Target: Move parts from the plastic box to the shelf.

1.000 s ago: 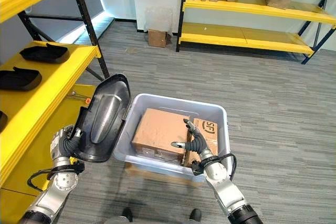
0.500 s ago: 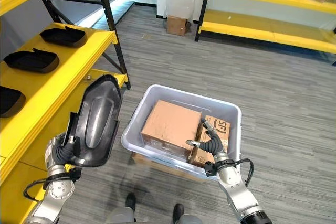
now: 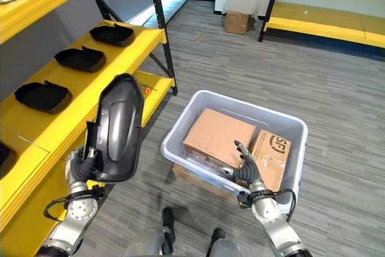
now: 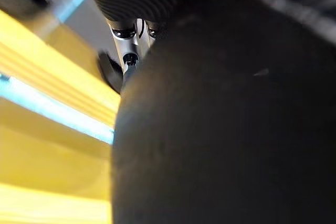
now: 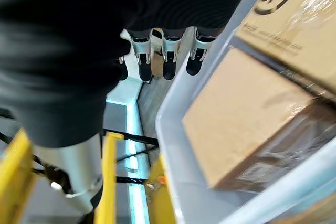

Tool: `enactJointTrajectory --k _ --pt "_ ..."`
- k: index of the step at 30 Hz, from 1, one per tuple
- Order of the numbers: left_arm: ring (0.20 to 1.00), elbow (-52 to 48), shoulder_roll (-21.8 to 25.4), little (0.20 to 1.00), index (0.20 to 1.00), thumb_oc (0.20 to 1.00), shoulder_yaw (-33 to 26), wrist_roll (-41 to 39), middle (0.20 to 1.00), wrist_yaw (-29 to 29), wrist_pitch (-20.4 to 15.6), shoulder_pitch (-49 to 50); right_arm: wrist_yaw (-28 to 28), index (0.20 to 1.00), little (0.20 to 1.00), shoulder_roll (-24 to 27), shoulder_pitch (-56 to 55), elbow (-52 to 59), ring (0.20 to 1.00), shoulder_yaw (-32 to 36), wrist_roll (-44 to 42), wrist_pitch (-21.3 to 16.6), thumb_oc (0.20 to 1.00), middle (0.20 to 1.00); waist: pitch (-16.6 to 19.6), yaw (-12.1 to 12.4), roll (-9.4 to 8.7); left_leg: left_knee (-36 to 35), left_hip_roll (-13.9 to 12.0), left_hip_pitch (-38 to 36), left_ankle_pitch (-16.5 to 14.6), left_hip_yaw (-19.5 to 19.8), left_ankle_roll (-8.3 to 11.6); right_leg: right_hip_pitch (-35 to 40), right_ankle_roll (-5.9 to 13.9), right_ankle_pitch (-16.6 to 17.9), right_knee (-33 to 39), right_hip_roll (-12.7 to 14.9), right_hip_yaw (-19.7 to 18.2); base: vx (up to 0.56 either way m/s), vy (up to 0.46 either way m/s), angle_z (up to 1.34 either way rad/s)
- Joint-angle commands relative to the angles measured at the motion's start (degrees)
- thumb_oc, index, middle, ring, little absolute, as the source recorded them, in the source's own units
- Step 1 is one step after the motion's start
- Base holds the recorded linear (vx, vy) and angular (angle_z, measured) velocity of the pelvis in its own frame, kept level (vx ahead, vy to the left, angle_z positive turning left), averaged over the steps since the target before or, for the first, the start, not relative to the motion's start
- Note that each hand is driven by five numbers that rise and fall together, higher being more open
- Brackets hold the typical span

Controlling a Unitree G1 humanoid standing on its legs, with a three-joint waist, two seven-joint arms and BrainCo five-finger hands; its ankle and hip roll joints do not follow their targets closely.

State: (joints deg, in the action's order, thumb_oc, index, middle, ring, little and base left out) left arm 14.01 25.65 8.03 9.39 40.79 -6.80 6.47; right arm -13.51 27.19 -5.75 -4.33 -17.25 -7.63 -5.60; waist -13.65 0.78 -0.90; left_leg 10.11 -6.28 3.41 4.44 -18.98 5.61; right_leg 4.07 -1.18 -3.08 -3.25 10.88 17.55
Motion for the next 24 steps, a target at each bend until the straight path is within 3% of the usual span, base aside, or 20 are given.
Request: enactJointTrajectory --k 1,6,8,9,11,14,19,21,24 --pt "0.2 -3.29 1.81 0.2 0.2 0.2 -4.11 -1.38 0.2 1.62 -4.15 -0.92 -0.83 1.0 1.0 1.75 2.42 1.46 1.0 0.13 -0.4 -3.62 1.0 1.0 3.38 -1.72 -0.62 0.61 -5.56 -2.04 0.96 -0.86 1.13 3.17 4.78 2.27 3.96 -4.39 2.95 -0.1 0.098 0.48" --pt "0.2 -2.25 2.03 0.2 0.2 0.2 -4.14 -2.66 0.2 2.12 -4.29 -1.71 -0.67 1.0 1.0 1.27 3.06 1.35 1.0 -0.2 -1.05 -3.52 1.0 1.0 5.37 -3.37 -0.56 7.58 -12.26 -5.2 4.15 -1.86 4.55 2.17 3.65 0.0 1.55 -2.83 5.07 -0.04 0.141 0.57" --pt "0.2 -1.9 2.03 0.2 0.2 0.2 -4.09 -2.83 0.2 2.38 -4.29 -2.05 -0.53 1.0 1.0 1.13 3.26 1.12 1.0 -0.24 -0.99 -3.67 1.0 1.0 5.53 -3.59 -0.53 8.4 -13.08 -5.36 4.72 -2.16 4.89 1.95 3.42 -0.23 1.21 -2.66 5.41 -0.06 0.13 0.48" --pt "0.2 -1.63 2.09 0.2 0.2 0.2 -4.14 -3.21 0.2 2.51 -3.99 -2.75 -0.26 1.0 1.0 1.16 3.6 1.08 1.0 -0.02 -0.9 -3.61 1.0 1.0 6.1 -4.07 -0.14 8.81 -14.52 -6.29 5.64 -3.33 5.51 1.35 3.11 -0.83 0.26 -2.18 6.6 -0.1 0.304 0.53" --pt "0.2 -1.47 2.07 0.2 0.2 0.2 -3.85 -3.07 0.2 2.62 -3.25 -3.4 0.34 1.0 1.0 1.29 3.72 0.92 1.0 0.37 -0.81 -3.56 1.0 1.0 6.61 -4.32 1.02 7.26 -14.92 -6.22 7.02 -4.74 6.04 1.38 3.01 -1.96 -0.88 -1.9 7.85 -0.09 0.308 0.33" --pt "0.2 -1.35 2.11 0.2 0.2 0.2 -3.63 -3.06 0.2 2.52 -2.57 -3.73 0.56 1.0 1.0 1.37 4.13 0.75 1.0 0.21 -0.78 -3.43 1.0 1.0 6.56 -4.51 1.7 6.03 -15.02 -5.98 6.72 -6.78 5.74 1.73 3.48 -2.36 -1.81 -1.4 8.8 -0.06 0.294 0.58" --pt "0.2 -2.02 2.16 0.2 0.2 0.2 -3.49 -2.2 0.2 2.36 -2.34 -3.28 1.2 1.0 1.0 1.22 4.91 1.4 1.0 -0.39 -1.62 -2.13 1.0 1.0 6.65 -3.07 2.45 1.59 -12.03 -5.9 4.56 -6.41 4.17 2.53 5.2 -1.7 -1.95 -0.36 9.21 -0.07 0.33 0.41" --pt "0.2 -2.91 2.2 0.2 0.2 0.2 -3.54 -2.46 0.2 1.62 -1.76 -2.88 2.64 1.0 1.0 0.97 5.07 2.07 1.0 -0.69 -1.52 -1.63 1.0 1.0 6.7 -2.32 2.31 -1.83 -10.13 -6.66 2.29 -6.14 3.0 2.52 6.58 -0.8 -2.23 0.84 9.72 -0.1 0.365 0.53" --pt "0.2 -4.37 2.36 0.2 0.2 0.2 -3.64 -1.85 0.2 1.21 -1.66 -2.21 4.25 1.0 1.0 0.73 5.42 3.1 1.0 -1.47 -1.53 -1.08 1.0 1.0 6.51 -1.08 2.06 -4.41 -8.92 -7.29 1.23 -5.15 2.51 2.72 7.78 0.16 -2.12 1.82 10.27 -0.11 0.306 0.41"
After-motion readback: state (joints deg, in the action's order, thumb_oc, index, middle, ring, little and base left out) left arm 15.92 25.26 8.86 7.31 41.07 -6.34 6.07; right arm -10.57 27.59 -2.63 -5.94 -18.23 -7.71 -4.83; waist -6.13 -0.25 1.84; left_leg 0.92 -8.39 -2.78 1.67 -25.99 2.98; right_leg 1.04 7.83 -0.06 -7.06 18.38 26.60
